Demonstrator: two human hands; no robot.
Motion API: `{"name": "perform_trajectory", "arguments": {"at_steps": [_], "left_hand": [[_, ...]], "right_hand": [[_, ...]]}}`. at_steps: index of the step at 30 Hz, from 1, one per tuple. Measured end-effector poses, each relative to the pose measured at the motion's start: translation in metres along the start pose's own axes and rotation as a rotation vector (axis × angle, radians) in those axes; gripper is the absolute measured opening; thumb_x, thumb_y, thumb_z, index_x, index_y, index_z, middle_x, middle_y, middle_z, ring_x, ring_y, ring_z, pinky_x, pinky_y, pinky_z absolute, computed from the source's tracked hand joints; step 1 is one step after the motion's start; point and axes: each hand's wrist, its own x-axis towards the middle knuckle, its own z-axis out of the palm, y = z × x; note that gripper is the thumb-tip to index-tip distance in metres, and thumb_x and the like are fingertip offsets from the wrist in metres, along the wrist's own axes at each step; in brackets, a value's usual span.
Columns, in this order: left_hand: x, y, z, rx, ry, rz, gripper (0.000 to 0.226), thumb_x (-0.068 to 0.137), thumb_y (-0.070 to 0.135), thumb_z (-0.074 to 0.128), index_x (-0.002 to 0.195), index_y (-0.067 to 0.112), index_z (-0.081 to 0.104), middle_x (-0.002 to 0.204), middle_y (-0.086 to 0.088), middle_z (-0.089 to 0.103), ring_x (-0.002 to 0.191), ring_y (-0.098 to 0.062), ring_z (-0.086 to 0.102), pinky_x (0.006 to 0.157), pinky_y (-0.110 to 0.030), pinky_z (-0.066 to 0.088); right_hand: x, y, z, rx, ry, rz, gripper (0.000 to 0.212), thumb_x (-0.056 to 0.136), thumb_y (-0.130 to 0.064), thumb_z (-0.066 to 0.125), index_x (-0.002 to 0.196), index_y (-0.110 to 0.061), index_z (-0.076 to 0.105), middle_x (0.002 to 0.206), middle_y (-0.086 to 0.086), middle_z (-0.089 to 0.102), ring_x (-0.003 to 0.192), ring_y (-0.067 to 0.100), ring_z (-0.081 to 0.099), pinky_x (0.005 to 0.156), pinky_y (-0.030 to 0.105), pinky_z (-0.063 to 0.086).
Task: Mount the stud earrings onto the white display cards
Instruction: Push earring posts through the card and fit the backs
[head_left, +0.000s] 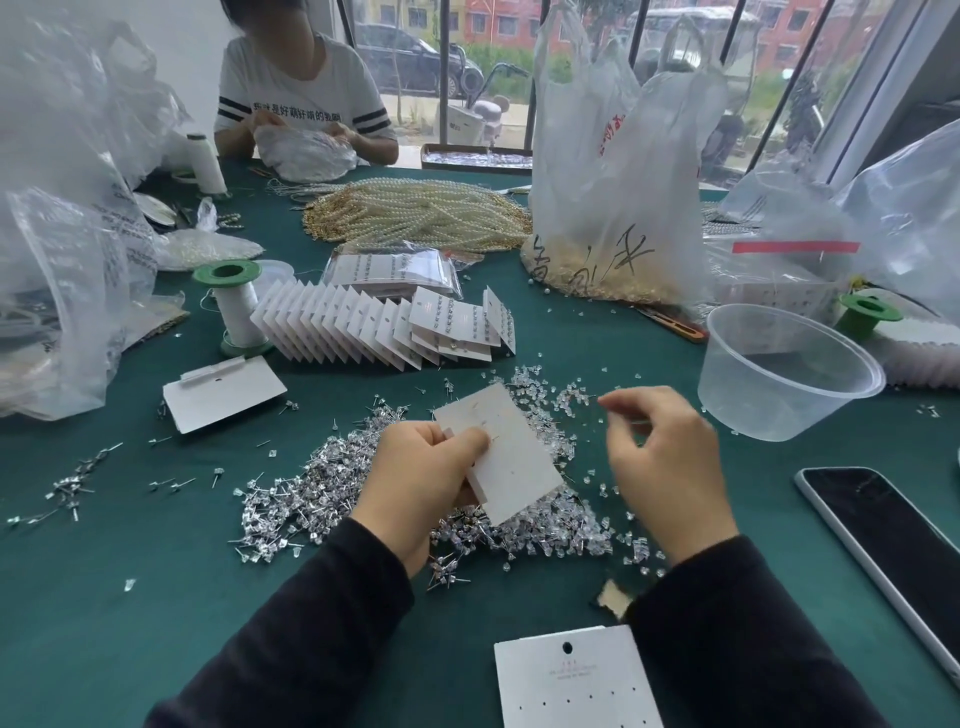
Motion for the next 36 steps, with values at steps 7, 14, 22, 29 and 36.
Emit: {"name": "perform_trajectory", "arguments": {"at_steps": [7, 14, 22, 29, 36], "left_hand": [[0.004, 0.003, -0.006, -0.01, 0.027, 0.017, 0.022, 0.083, 0.007, 0.06, 0.062, 0.007, 0.052, 0.059, -0.005, 0.067, 0.049, -0.012, 0.065, 0.045, -0.023, 0.053], [0.002, 0.005, -0.006, -0.017, 0.008, 0.027, 0.025, 0.083, 0.005, 0.06, 0.059, 0.008, 0.053, 0.05, 0.002, 0.066, 0.047, -0.011, 0.064, 0.044, -0.021, 0.052], [0.002, 0.006, -0.006, -0.003, 0.012, 0.03, 0.021, 0.083, 0.007, 0.06, 0.063, 0.006, 0.053, 0.062, -0.005, 0.067, 0.049, -0.011, 0.064, 0.048, -0.023, 0.054], [0.001, 0.004, -0.003, 0.028, 0.0, 0.03, 0.019, 0.083, 0.006, 0.061, 0.067, 0.005, 0.05, 0.065, -0.009, 0.063, 0.045, -0.009, 0.062, 0.044, -0.021, 0.052], [0.001, -0.001, 0.0, 0.076, -0.013, 0.043, 0.033, 0.082, 0.003, 0.061, 0.055, 0.009, 0.044, 0.055, -0.004, 0.058, 0.039, -0.005, 0.057, 0.039, -0.018, 0.046]], "right_hand": [[0.019, 0.029, -0.022, -0.183, -0.272, 0.191, 0.018, 0.08, -0.005, 0.059, 0.078, -0.018, 0.071, 0.075, -0.005, 0.068, 0.071, 0.011, 0.059, 0.065, 0.017, 0.038], [0.004, 0.016, -0.018, -0.243, -0.583, 0.074, 0.009, 0.075, -0.02, 0.071, 0.071, -0.027, 0.068, 0.063, -0.015, 0.058, 0.059, -0.008, 0.052, 0.054, 0.003, 0.037], [0.009, 0.025, -0.027, -0.241, -0.455, 0.127, 0.013, 0.078, -0.016, 0.069, 0.072, -0.027, 0.067, 0.068, -0.012, 0.061, 0.066, 0.001, 0.053, 0.056, 0.012, 0.035], [0.006, 0.016, -0.008, -0.292, -0.434, -0.005, 0.008, 0.081, -0.014, 0.067, 0.081, -0.02, 0.072, 0.08, -0.008, 0.057, 0.071, 0.005, 0.049, 0.064, 0.015, 0.031], [0.004, 0.017, -0.003, -0.323, -0.327, 0.021, 0.008, 0.079, -0.008, 0.058, 0.076, -0.011, 0.065, 0.073, -0.001, 0.06, 0.073, 0.017, 0.054, 0.062, 0.02, 0.036]]}}
